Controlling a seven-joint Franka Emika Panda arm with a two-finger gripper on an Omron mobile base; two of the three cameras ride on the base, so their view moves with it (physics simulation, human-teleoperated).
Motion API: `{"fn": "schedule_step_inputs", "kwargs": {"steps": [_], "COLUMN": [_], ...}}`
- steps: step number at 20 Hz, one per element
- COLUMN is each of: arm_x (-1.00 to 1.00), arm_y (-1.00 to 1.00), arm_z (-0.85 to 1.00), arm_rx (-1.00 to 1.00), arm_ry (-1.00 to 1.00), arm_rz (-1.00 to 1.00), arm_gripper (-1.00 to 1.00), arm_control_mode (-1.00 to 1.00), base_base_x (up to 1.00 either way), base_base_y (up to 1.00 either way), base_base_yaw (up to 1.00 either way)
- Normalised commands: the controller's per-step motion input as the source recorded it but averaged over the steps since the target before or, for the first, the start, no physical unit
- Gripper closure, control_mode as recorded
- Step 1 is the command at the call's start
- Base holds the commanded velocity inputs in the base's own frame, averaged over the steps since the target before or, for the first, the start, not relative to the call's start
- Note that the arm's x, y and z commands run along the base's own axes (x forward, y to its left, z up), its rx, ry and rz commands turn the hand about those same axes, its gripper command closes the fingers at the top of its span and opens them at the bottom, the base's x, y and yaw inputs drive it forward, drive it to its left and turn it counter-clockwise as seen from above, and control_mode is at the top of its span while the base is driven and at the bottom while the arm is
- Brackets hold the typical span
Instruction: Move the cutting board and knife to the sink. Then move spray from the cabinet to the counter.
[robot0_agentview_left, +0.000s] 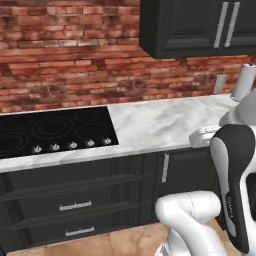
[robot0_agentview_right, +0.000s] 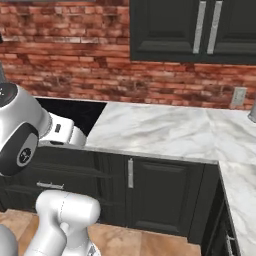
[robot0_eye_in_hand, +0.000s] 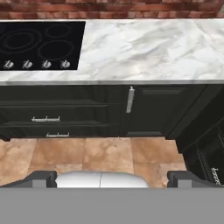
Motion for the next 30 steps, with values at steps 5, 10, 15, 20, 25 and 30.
{"fn": "schedule_step_inputs", "kwargs": {"steps": [5, 10, 15, 20, 25, 30], "arm_x": [0.0, 0.0, 0.0, 0.0, 0.0, 0.0], "arm_y": [0.0, 0.0, 0.0, 0.0, 0.0, 0.0], "arm_z": [0.0, 0.0, 0.0, 0.0, 0.0, 0.0], "arm_rx": [0.0, 0.0, 0.0, 0.0, 0.0, 0.0], "arm_ry": [0.0, 0.0, 0.0, 0.0, 0.0, 0.0], "arm_rz": [0.0, 0.0, 0.0, 0.0, 0.0, 0.0], "arm_gripper": [-1.0, -1.0, -1.0, -1.0, -1.0, -1.0], "arm_control_mode": [1.0, 1.0, 1.0, 1.0, 1.0, 1.0], "base_base_x": [0.64, -0.03, -0.07, -0.04, 0.0, 0.04], "base_base_y": [0.68, 1.0, 1.0, 1.0, 1.0, 1.0], "base_base_yaw": [0.0, 0.0, 0.0, 0.0, 0.0, 0.03]}}
